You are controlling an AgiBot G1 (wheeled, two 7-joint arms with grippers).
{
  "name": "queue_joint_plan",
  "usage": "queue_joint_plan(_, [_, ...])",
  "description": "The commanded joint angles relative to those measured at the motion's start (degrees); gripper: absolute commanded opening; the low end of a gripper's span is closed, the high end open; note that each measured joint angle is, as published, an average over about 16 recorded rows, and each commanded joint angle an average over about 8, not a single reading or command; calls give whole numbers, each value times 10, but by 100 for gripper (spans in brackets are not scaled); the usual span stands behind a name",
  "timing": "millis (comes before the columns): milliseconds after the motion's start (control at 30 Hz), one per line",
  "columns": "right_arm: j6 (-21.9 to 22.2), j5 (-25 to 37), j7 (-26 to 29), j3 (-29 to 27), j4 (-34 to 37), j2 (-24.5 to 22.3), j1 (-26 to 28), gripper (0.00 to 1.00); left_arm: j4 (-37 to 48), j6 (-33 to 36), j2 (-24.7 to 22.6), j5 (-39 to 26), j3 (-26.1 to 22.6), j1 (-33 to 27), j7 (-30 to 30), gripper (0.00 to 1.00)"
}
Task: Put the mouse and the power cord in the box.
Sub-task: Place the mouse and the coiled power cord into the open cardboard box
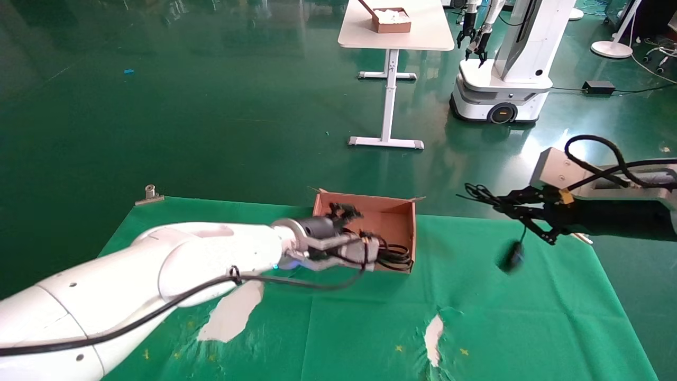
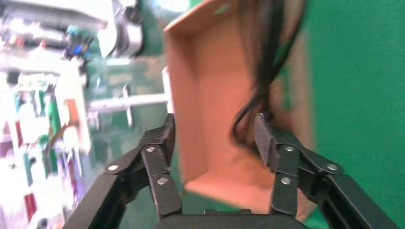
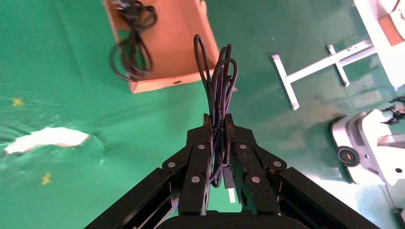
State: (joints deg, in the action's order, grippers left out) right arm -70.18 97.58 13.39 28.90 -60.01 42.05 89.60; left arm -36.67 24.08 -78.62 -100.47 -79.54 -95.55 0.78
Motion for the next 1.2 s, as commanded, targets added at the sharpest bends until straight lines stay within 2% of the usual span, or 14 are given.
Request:
queue_joint_plan(33, [-3, -4, 1, -1, -5, -2, -1, 0, 9, -10, 0, 5, -5, -4, -7, 100])
queue_joint_plan(233, [-7, -22, -22, -1, -5, 25, 8, 0, 87, -15, 9, 8, -8, -38, -61, 100])
queue_joint_plan(500, [27, -30, -86, 9, 52, 126, 34, 0, 134, 28, 25, -10, -21, -58, -136, 100])
queue_joint_plan(833, [125, -9, -197, 29, 234, 274, 55, 0, 56, 63, 44, -75, -54, -47, -251, 100])
queue_joint_plan(1067, [181, 21, -243, 47, 370, 334, 70, 0, -4, 72, 65, -133, -69, -50, -332, 100])
queue_joint_plan(1100, [190, 24, -248, 49, 386, 339, 71, 2, -13, 74, 68, -142, -71, -50, -345, 100])
queue_joint_plan(1133, [197, 26, -251, 50, 399, 342, 72, 8, -20, 75, 70, -149, -72, -50, -355, 100])
queue_joint_plan(1200, [210, 28, -257, 52, 419, 347, 74, 33, -32, 78, 74, -163, -75, -50, -372, 100])
